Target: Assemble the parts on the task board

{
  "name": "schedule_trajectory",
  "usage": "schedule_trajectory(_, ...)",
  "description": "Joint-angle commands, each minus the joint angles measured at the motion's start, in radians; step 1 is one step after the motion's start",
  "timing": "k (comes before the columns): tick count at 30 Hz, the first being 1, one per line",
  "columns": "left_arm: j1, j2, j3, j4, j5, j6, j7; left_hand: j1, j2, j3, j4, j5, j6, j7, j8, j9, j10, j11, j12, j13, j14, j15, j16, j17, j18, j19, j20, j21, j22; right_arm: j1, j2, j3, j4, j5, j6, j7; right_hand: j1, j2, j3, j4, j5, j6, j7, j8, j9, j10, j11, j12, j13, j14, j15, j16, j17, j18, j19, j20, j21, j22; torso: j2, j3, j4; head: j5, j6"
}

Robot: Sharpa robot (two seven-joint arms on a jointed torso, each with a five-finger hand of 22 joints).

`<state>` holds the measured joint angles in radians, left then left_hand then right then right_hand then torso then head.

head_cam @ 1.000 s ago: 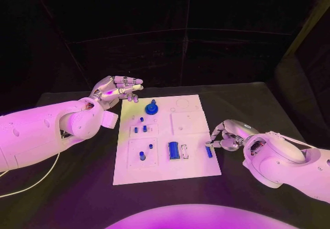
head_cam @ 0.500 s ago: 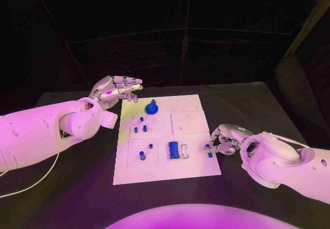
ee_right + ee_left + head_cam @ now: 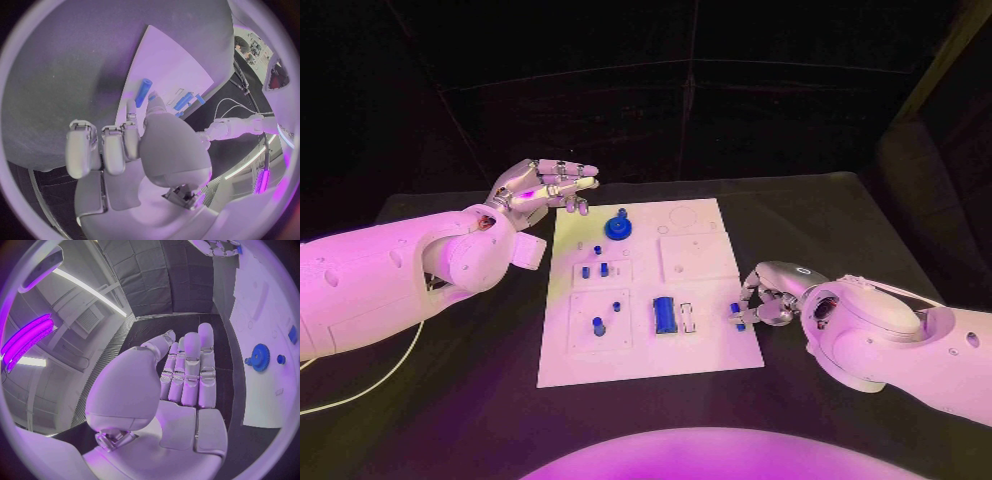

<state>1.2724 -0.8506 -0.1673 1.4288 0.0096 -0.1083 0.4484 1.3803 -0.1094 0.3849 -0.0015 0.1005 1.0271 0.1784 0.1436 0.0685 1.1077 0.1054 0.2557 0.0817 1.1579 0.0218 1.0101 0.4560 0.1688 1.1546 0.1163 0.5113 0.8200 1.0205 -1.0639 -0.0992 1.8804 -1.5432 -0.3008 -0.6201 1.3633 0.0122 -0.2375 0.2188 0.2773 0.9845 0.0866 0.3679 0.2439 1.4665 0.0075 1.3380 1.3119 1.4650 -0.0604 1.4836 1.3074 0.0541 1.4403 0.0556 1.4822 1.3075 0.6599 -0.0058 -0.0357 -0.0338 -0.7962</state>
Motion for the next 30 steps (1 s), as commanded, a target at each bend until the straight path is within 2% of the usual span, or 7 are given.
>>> schedule_trajectory(1,0.002,-0.001,0.001,0.001,0.002,0.01,0.01,-0.001,0.0,0.0,-0.005,0.006,-0.005,0.002,0.003,-0.001,-0.003,0.0,0.004,0.0,-0.01,0.001,0.004,-0.001,0.013,-0.001,0.005,-0.006,-0.001,-0.004,0.004,-0.004,-0.003,-0.026,0.064,-0.022,0.029,0.007,0.002,-0.015,0.003,0.013,-0.001,-0.006,-0.002,0.015,-0.002,-0.008,0.087,0.071,0.001,-0.001,0.078,-0.008,0.005,-0.001,-0.001,0.055,0.0,0.0003,-0.0012,0.002,0.001)
schedule_trajectory(4,0.002,-0.001,0.001,0.001,0.002,0.011,0.01,-0.001,0.002,0.0,-0.005,0.006,-0.005,0.001,0.005,-0.001,-0.004,0.0,0.006,0.0,-0.011,0.001,0.005,-0.003,0.013,-0.001,0.005,-0.006,-0.001,-0.005,0.01,-0.005,-0.005,-0.039,0.073,-0.027,0.064,0.014,0.011,-0.038,-0.003,0.02,-0.004,-0.01,-0.002,0.014,-0.005,-0.009,0.087,0.071,-0.001,0.0,0.08,-0.009,0.006,-0.003,0.0,0.057,0.0,-0.0003,-0.0009,0.002,0.001)
schedule_trajectory(12,0.002,-0.001,0.001,0.001,0.002,0.014,0.012,0.001,0.006,0.002,-0.007,0.006,0.007,-0.004,0.014,0.002,-0.001,-0.004,0.012,0.001,-0.012,-0.001,0.006,-0.005,0.013,-0.002,0.005,-0.006,-0.001,-0.009,0.03,-0.005,-0.013,-0.081,0.091,-0.052,0.131,0.047,0.052,-0.085,-0.119,0.033,-0.004,-0.028,-0.007,0.011,-0.006,-0.019,0.082,0.072,-0.003,0.002,0.085,-0.009,0.007,-0.006,0.0,0.06,0.0,-0.0002,0.0015,0.001,0.0)
schedule_trajectory(17,0.001,-0.001,0.001,0.0,0.002,0.015,0.012,0.002,0.007,0.003,-0.008,0.006,0.011,-0.006,0.017,0.003,0.001,-0.005,0.014,0.001,-0.012,-0.002,0.007,-0.005,0.014,-0.003,0.004,-0.006,-0.001,-0.011,0.038,-0.005,-0.013,-0.094,0.094,-0.064,0.149,0.062,0.071,-0.099,-0.125,0.037,-0.005,-0.035,-0.008,0.011,-0.007,-0.02,0.083,0.072,-0.004,0.003,0.088,-0.01,0.008,-0.006,0.001,0.063,0.0,0.0001,0.0001,0.005,-0.001)
schedule_trajectory(24,0.001,-0.001,0.0,0.0,0.002,0.016,0.013,0.002,0.007,0.003,-0.008,0.006,0.011,-0.006,0.017,0.003,0.001,-0.005,0.014,0.001,-0.012,-0.002,0.007,-0.005,0.014,-0.003,0.004,-0.006,-0.001,-0.011,0.035,-0.005,0.005,-0.087,0.043,-0.061,0.137,0.092,0.11,-0.089,-0.06,0.048,-0.01,-0.05,-0.013,0.013,-0.012,-0.019,0.085,0.074,-0.007,0.005,0.094,-0.011,0.012,-0.009,0.003,0.068,0.0,0.0004,-0.0003,0.008,-0.001)
schedule_trajectory(27,0.001,-0.001,0.0,-0.001,0.002,0.016,0.013,0.002,0.007,0.003,-0.008,0.006,0.011,-0.006,0.017,0.003,0.001,-0.005,0.014,0.001,-0.012,-0.002,0.007,-0.005,0.014,-0.003,0.004,-0.006,-0.001,-0.011,0.028,-0.004,0.022,-0.065,-0.004,-0.054,0.122,0.096,0.129,-0.077,-0.011,0.051,-0.011,-0.062,-0.016,0.013,-0.013,-0.024,0.082,0.073,-0.008,0.004,0.092,-0.01,0.01,-0.011,0.002,0.066,0.0,0.0006,0.0003,0.007,-0.001)
schedule_trajectory(30,0.001,0.0,0.0,0.0,0.002,0.017,0.013,0.002,0.007,0.003,-0.008,0.006,0.011,-0.006,0.017,0.003,0.001,-0.005,0.014,0.001,-0.012,-0.002,0.007,-0.005,0.014,-0.003,0.004,-0.006,-0.001,-0.011,0.018,-0.004,0.042,-0.022,-0.061,-0.044,0.109,0.093,0.139,-0.066,0.002,0.053,-0.011,-0.069,-0.018,0.013,-0.012,-0.027,0.081,0.073,-0.009,0.004,0.091,-0.01,0.009,-0.011,0.001,0.064,0.0,-0.0005,0.0005,0.007,0.0)
